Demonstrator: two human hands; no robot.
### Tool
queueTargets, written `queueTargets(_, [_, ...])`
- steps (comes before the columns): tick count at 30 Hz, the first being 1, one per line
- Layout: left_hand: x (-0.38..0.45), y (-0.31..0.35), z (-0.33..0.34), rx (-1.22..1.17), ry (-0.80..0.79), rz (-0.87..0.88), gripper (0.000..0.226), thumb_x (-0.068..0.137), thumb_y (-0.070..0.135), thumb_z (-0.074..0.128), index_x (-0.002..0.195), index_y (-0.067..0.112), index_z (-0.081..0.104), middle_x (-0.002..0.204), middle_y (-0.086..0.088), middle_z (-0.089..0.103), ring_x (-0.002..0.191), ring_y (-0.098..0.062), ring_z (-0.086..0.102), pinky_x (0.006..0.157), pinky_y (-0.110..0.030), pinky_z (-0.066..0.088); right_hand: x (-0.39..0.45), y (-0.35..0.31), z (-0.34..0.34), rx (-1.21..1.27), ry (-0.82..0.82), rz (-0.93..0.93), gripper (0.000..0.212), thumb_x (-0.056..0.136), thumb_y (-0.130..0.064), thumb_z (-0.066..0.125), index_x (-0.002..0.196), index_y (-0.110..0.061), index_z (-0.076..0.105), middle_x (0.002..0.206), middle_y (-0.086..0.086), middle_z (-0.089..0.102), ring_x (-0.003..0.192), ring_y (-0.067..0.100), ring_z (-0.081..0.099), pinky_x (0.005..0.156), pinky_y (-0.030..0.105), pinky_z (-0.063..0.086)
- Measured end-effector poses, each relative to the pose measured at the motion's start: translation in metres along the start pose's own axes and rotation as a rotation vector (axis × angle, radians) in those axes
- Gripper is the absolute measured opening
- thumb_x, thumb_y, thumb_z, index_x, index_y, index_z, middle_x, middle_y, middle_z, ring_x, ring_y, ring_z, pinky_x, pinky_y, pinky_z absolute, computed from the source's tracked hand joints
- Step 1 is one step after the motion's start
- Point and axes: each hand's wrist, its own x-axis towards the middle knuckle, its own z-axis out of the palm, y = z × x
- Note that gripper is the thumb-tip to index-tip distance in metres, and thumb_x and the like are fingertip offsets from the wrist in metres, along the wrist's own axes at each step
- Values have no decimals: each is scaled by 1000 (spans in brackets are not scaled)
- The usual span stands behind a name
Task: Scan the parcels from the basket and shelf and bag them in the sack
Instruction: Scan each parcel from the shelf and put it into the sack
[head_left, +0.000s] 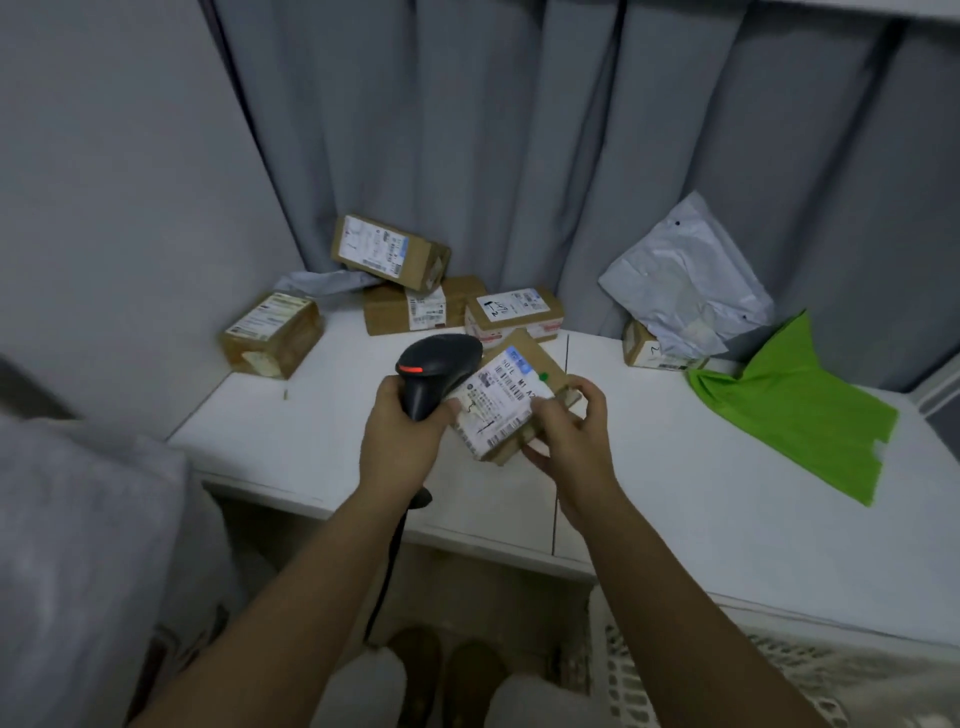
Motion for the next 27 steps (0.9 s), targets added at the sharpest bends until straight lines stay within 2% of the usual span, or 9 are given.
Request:
queueTargets(4, [-32, 6, -34, 57, 60, 58, 28, 84, 23, 71, 102, 23, 48, 91, 4, 58, 82, -22, 60, 74, -37, 52, -28, -1, 15, 113, 45, 85, 45, 96, -24, 59, 133, -33, 36, 121, 4, 60, 104, 19, 63, 73, 30, 57])
queueTargets(7, [-44, 4, -55, 87, 23, 65, 30, 83, 24, 73, 102, 23, 50, 92, 5, 59, 85, -21, 60, 79, -44, 55, -41, 12, 22, 70, 95, 82, 46, 94, -18, 60, 133, -31, 38, 122, 8, 60, 100, 19, 65, 69, 28, 57])
queueTargets(11, [-51, -3, -73, 167, -51, 86, 33, 82, 26, 74, 105, 21, 51, 94, 2, 61, 85, -20, 61, 79, -48, 55, -43, 15, 23, -17, 96, 19, 45, 91, -14, 62, 125, -35, 41, 126, 11, 58, 110, 23, 62, 78, 32, 56])
queueTargets(14, [-55, -8, -78, 231, -132, 79, 36, 83, 25, 74, 109, 20, 50, 93, 5, 58, 83, -18, 60, 74, -39, 54, -41, 19, 18, -80, 92, 8, 45, 90, -13, 63, 125, -33, 42, 126, 10, 58, 108, 23, 62, 78, 33, 57])
queueTargets(16, [-58, -9, -79, 271, -203, 91, 37, 83, 24, 73, 110, 21, 48, 93, 9, 56, 83, -12, 58, 68, -24, 48, -39, 23, 15, -115, 86, 14, 49, 91, -12, 62, 131, -30, 40, 127, 10, 57, 106, 23, 63, 78, 33, 58])
queueTargets(19, [-60, -8, -78, 343, -280, 137, 38, 84, 23, 73, 109, 25, 45, 98, 12, 55, 84, -5, 55, 67, -14, 41, -36, 25, 10, -138, 76, 41, 52, 92, -11, 61, 135, -29, 38, 128, 12, 56, 103, 22, 65, 70, 28, 58])
queueTargets(22, [-60, -6, -75, 424, -319, 135, 40, 86, 26, 71, 112, 27, 41, 103, 13, 53, 85, -5, 55, 71, -14, 42, -35, 25, 9, -145, 74, 54, 53, 92, -11, 60, 136, -29, 36, 128, 11, 55, 100, 19, 65, 62, 22, 55])
queueTargets(24, [-60, -6, -74, 469, -332, 124, 42, 87, 28, 69, 116, 26, 39, 106, 12, 51, 91, -6, 53, 77, -18, 43, -34, 26, 9, -171, 71, 52, 52, 93, -12, 60, 136, -29, 36, 129, 11, 54, 102, 20, 63, 63, 21, 55])
queueTargets(27, [-59, -7, -74, 499, -337, 109, 41, 88, 29, 68, 114, 28, 37, 105, 12, 50, 90, -8, 53, 75, -20, 43, -33, 27, 11, -202, 79, 46, 52, 93, -14, 61, 136, -31, 35, 132, 9, 51, 107, 22, 61, 70, 25, 56])
